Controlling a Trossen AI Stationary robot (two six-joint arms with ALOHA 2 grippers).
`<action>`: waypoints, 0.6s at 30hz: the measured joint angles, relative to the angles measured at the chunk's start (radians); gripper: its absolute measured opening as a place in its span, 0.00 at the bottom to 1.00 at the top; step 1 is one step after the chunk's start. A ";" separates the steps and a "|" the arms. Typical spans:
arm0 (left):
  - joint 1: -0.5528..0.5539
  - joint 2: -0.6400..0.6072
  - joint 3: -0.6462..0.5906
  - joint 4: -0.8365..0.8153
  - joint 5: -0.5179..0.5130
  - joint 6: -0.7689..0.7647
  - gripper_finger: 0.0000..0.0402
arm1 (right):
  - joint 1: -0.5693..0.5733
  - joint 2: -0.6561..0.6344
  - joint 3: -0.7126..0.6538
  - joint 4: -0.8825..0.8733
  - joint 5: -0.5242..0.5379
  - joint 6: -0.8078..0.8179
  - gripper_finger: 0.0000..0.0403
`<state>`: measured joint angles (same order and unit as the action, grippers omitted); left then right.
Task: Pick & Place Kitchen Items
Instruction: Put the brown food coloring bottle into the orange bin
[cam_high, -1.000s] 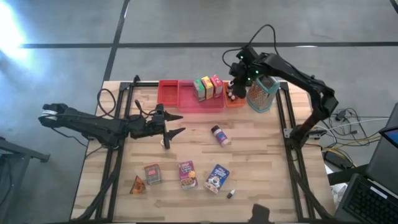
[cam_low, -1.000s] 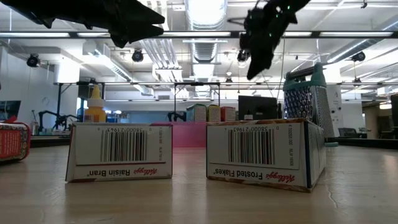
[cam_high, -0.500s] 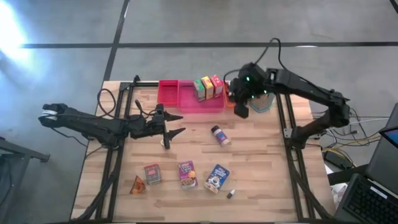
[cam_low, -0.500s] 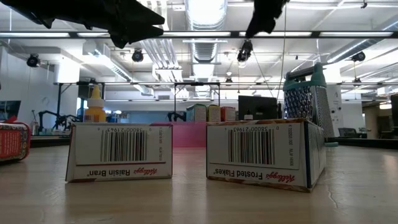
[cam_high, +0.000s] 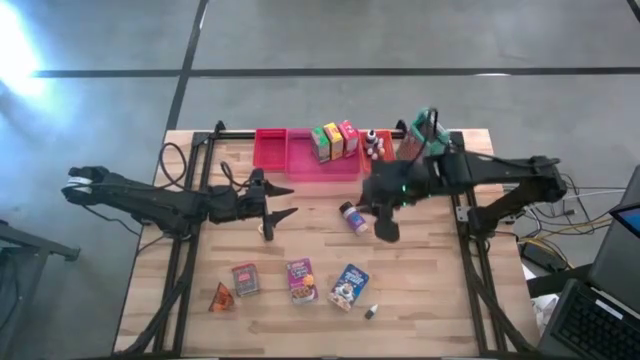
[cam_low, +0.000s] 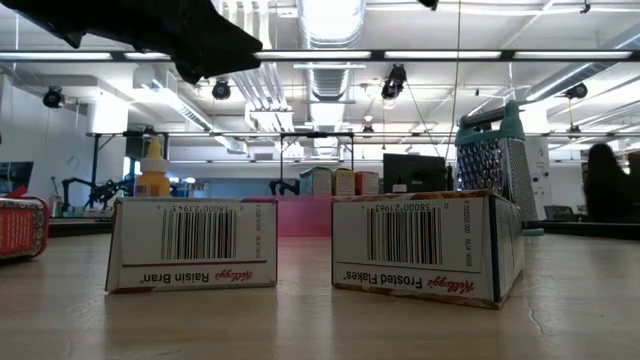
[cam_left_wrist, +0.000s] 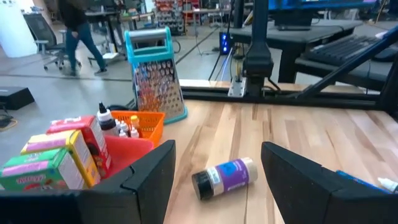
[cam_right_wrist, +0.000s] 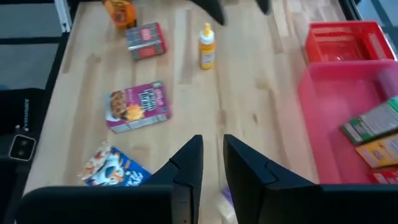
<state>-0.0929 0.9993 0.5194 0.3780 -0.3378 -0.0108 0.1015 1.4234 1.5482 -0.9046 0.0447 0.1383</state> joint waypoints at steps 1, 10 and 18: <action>0.000 0.000 0.000 -0.008 0.000 -0.008 0.61 | 0.029 0.002 0.000 0.003 0.021 0.011 0.13; 0.000 0.000 -0.001 -0.045 0.012 -0.067 0.61 | 0.284 0.074 -0.004 -0.002 0.226 -0.182 0.04; -0.002 0.000 -0.001 -0.101 0.014 -0.103 0.61 | 0.381 0.236 -0.004 -0.020 0.246 -0.024 0.02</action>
<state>-0.0944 0.9993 0.5186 0.2771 -0.3238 -0.1141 0.4828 1.6593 1.5444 -0.9247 0.2906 0.1142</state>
